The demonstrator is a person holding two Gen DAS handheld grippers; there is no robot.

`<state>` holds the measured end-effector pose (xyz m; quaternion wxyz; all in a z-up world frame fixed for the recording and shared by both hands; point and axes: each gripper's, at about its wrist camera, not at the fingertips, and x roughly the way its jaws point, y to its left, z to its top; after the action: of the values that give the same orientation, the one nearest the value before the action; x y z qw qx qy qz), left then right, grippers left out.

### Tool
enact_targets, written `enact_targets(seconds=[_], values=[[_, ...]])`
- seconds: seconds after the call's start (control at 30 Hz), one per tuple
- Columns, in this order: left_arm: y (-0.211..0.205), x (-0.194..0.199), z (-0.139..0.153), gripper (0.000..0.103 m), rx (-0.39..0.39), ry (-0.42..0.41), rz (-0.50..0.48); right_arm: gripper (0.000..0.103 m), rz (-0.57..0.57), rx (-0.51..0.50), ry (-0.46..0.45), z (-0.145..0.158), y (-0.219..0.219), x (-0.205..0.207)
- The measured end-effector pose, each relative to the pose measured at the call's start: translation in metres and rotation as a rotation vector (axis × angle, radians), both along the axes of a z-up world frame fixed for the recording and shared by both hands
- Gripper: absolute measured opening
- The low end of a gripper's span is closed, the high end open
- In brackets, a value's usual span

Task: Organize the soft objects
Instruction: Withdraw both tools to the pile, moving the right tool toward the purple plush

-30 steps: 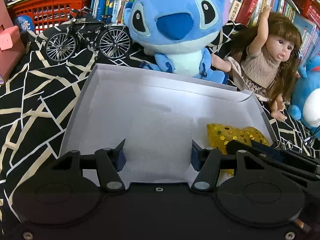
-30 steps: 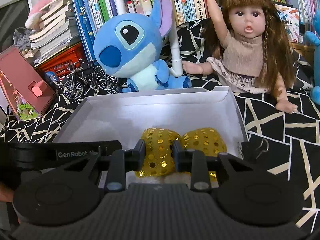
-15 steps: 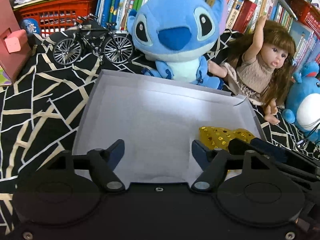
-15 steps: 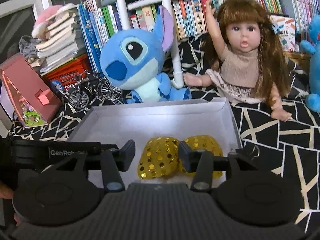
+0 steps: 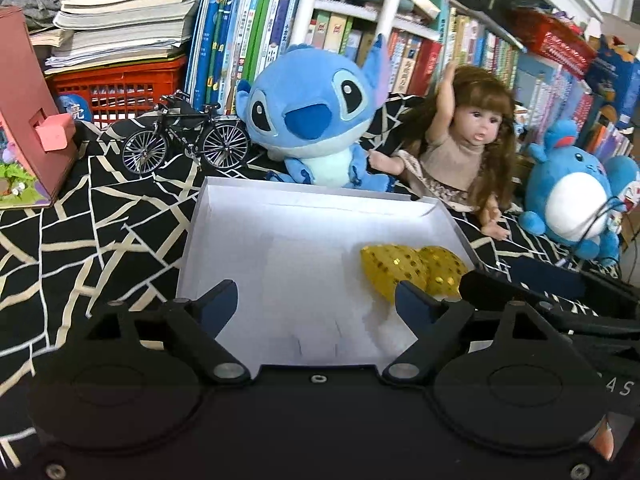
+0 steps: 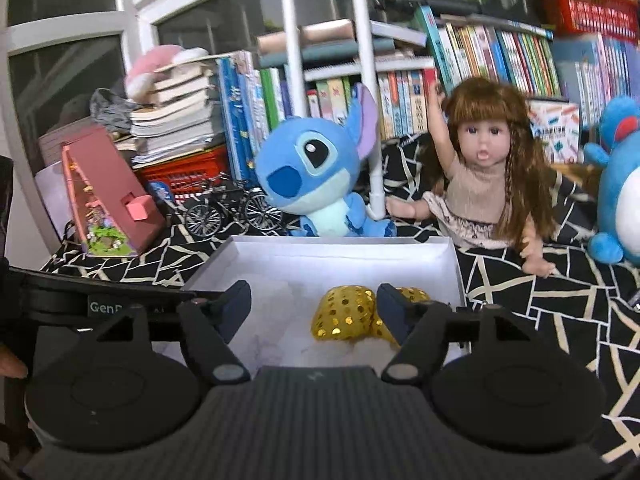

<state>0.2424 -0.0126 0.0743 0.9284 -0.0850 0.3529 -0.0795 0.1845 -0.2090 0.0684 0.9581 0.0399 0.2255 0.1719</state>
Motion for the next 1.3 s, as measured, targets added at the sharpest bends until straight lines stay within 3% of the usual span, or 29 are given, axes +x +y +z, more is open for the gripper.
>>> enact_targets(seconds=[0.43, 0.87, 1.3], values=[[0.011, -0.083, -0.008, 0.085, -0.078, -0.060, 0.010, 0.086, 0.049, -0.051, -0.112, -0.001, 0.008, -0.068], [0.012, -0.150, -0.027, 0.086, -0.033, -0.130, 0.037, 0.090, 0.079, -0.093, -0.161, -0.023, 0.011, -0.119], [0.013, -0.192, -0.047, 0.090, 0.037, -0.169, 0.011, 0.100, 0.067, -0.119, -0.174, -0.055, 0.003, -0.154]])
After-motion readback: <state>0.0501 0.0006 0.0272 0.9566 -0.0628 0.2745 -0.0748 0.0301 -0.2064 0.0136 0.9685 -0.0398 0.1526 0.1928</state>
